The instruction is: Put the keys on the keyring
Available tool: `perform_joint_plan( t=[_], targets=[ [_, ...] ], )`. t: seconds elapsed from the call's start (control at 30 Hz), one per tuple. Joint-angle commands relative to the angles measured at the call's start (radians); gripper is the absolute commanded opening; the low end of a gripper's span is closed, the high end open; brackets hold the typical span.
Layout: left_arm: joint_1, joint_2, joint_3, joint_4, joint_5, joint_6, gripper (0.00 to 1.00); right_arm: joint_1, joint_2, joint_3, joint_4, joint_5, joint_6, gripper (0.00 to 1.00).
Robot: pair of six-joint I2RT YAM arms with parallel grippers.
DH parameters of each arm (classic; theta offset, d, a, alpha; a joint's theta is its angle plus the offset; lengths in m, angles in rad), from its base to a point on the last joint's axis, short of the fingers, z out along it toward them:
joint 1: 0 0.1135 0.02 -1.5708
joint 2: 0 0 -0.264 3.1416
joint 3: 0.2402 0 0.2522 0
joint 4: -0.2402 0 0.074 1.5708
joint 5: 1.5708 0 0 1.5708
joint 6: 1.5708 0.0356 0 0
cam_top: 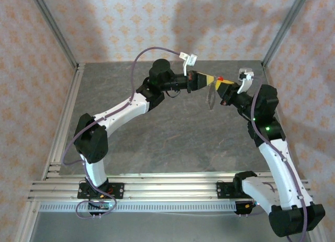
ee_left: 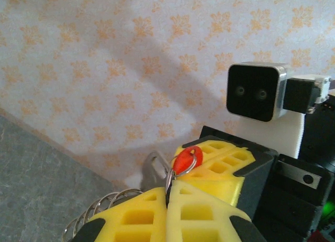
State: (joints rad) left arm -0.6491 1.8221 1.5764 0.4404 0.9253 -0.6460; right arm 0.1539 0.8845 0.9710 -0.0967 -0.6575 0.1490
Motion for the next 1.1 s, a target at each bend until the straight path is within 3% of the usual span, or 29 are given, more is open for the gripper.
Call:
perform_joint_plan(
  t=[0.0, 0.43, 0.8, 1.07],
  targets=[
    [0.013, -0.063, -0.014, -0.009, -0.031, 0.037, 0.0, -0.028, -0.035, -0.021, 0.011, 0.029, -0.017, 0.0],
    [0.025, -0.075, -0.026, -0.012, -0.015, 0.04, 0.0, -0.062, -0.019, -0.014, 0.03, -0.027, 0.016, 0.0],
    [-0.01, -0.022, 0.061, -0.101, 0.037, 0.082, 0.0, -0.061, 0.07, 0.042, 0.103, -0.155, 0.08, 0.0],
    [-0.02, 0.003, 0.089, -0.118, 0.038, 0.082, 0.0, -0.057, 0.069, 0.051, 0.085, -0.135, 0.058, 0.0]
  ],
)
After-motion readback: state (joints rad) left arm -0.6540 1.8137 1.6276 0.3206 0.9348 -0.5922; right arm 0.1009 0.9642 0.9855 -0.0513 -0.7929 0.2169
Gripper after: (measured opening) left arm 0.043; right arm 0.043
